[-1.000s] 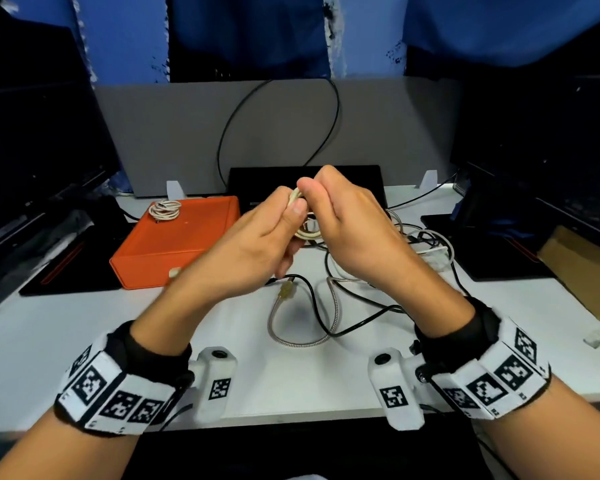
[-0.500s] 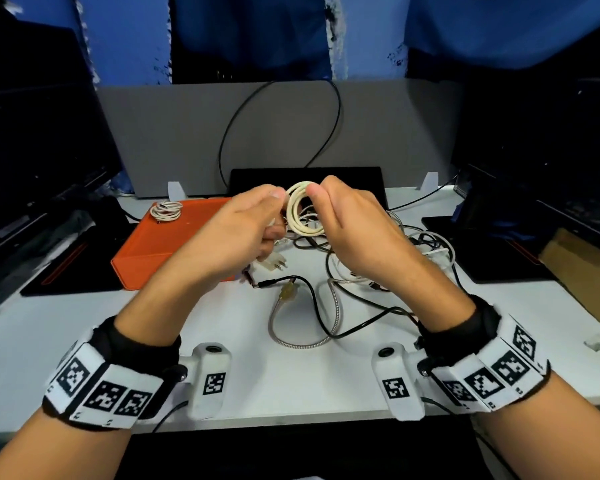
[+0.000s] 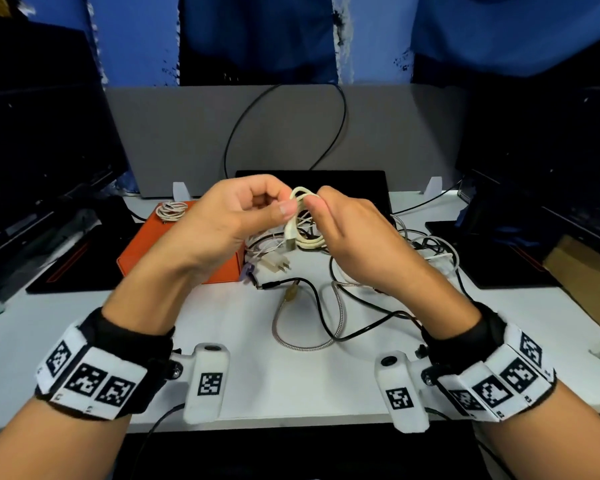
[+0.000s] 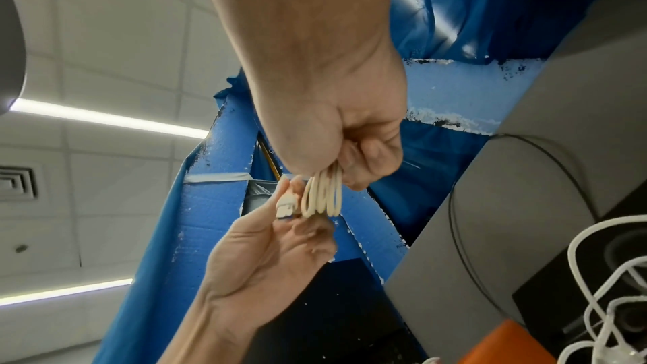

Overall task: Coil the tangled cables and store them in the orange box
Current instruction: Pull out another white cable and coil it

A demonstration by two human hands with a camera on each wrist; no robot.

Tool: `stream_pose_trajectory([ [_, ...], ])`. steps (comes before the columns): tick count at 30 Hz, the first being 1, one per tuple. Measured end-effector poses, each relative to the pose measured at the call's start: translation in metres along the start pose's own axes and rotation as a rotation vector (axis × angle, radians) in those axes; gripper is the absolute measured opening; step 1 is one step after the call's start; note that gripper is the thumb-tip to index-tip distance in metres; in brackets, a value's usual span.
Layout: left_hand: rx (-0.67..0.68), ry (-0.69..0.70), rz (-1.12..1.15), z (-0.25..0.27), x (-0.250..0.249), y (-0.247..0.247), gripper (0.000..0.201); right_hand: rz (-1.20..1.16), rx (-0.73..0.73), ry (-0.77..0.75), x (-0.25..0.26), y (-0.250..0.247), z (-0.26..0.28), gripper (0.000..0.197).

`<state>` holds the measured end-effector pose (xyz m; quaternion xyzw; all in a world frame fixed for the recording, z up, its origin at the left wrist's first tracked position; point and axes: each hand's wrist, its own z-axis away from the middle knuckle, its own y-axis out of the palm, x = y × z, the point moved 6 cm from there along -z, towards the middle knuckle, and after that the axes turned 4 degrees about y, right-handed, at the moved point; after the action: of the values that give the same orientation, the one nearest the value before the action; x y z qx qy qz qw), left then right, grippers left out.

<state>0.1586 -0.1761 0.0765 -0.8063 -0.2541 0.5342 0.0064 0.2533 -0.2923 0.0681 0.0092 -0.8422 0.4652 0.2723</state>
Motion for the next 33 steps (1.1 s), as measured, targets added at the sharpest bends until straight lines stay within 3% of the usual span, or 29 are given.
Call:
stream_pose_trajectory([
  [4,-0.142,0.150,0.014,-0.002,-0.002,0.011,0.008,-0.093,-0.004,-0.027,0.003,-0.002,-0.001,0.038],
  [10,-0.217,0.386,-0.499,0.003,-0.015,0.010,0.006,-0.232,-0.014,0.002,0.000,-0.006,-0.002,0.040],
  [12,-0.231,0.368,-0.521,0.001,-0.009,0.010,0.017,-0.234,-0.012,0.000,-0.001,-0.006,-0.003,0.039],
  [15,-0.159,0.215,-0.233,-0.004,0.005,0.011,0.043,-0.240,0.003,-0.021,0.001,-0.002,-0.003,0.038],
  [17,-0.056,0.140,-0.101,-0.006,0.012,0.018,0.046,-0.232,0.021,-0.063,0.005,0.003,-0.001,0.034],
  [21,0.025,0.147,-0.477,-0.003,0.011,0.022,0.035,-0.149,0.066,-0.104,0.008,0.013,-0.001,0.033],
  [24,0.050,0.144,-0.572,0.000,0.010,0.026,0.021,-0.114,0.084,-0.094,0.003,0.011,-0.002,0.035],
  [28,0.023,0.139,-0.519,0.002,0.006,0.024,0.012,-0.127,0.058,-0.075,-0.003,0.006,-0.006,0.037],
  [30,-0.013,0.182,-0.420,0.004,-0.002,0.025,0.019,-0.170,-0.008,-0.053,-0.009,-0.002,-0.009,0.039],
  [33,-0.074,0.276,-0.452,0.009,-0.016,0.033,0.030,-0.290,-0.056,-0.020,-0.017,-0.012,-0.012,0.041],
])
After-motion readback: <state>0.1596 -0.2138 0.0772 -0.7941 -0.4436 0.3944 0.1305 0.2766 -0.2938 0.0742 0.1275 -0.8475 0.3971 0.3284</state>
